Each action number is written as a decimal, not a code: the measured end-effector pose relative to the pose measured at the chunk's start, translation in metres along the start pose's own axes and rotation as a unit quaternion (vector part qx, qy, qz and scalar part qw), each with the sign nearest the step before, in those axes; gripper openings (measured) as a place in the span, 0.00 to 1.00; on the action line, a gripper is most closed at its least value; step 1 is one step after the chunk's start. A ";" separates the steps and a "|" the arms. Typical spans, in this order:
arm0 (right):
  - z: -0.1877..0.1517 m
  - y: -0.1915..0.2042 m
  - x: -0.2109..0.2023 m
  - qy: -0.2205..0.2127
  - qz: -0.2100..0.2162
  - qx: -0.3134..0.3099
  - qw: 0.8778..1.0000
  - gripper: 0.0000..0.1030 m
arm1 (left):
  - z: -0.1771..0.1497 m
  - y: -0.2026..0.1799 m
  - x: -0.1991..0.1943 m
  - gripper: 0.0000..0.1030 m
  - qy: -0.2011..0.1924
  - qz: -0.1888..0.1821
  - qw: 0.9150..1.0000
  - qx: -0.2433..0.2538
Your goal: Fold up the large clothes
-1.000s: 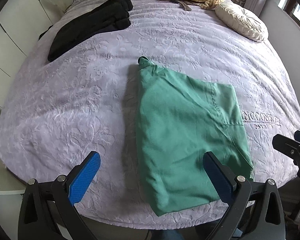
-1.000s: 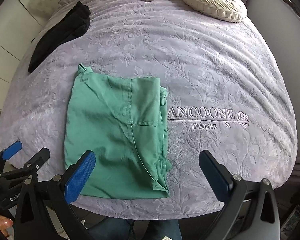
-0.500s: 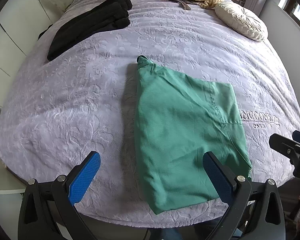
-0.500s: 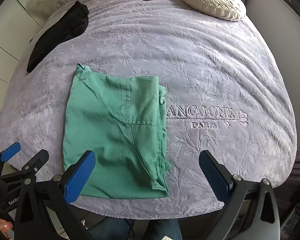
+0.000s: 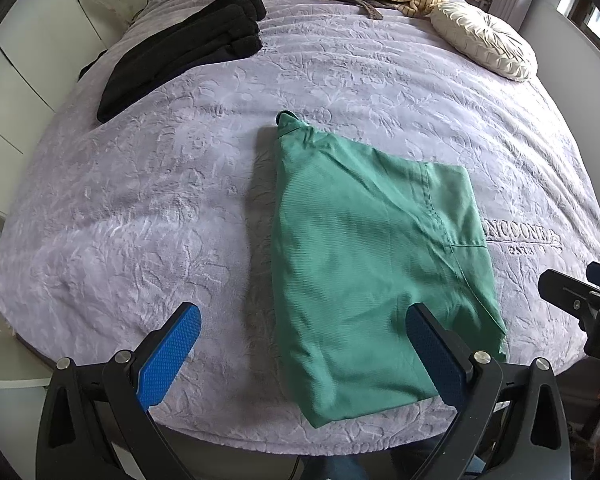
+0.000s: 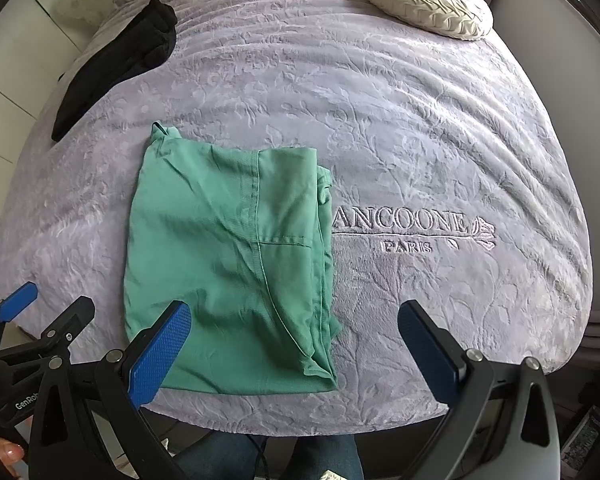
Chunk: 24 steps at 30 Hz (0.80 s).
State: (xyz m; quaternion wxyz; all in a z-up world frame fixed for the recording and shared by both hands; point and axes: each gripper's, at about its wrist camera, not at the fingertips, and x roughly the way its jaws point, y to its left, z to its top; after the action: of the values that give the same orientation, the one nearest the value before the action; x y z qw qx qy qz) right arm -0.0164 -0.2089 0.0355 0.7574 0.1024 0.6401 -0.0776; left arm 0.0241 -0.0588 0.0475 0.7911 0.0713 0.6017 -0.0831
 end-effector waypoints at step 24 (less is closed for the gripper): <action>-0.001 -0.002 0.002 0.007 0.001 -0.007 1.000 1.00 | 0.000 0.000 -0.002 0.99 -0.002 0.005 1.000 0.006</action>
State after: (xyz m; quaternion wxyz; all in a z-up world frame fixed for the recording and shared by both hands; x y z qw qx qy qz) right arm -0.0177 -0.2106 0.0333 0.7539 0.0981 0.6455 -0.0721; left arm 0.0239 -0.0584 0.0491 0.7922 0.0786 0.5994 -0.0832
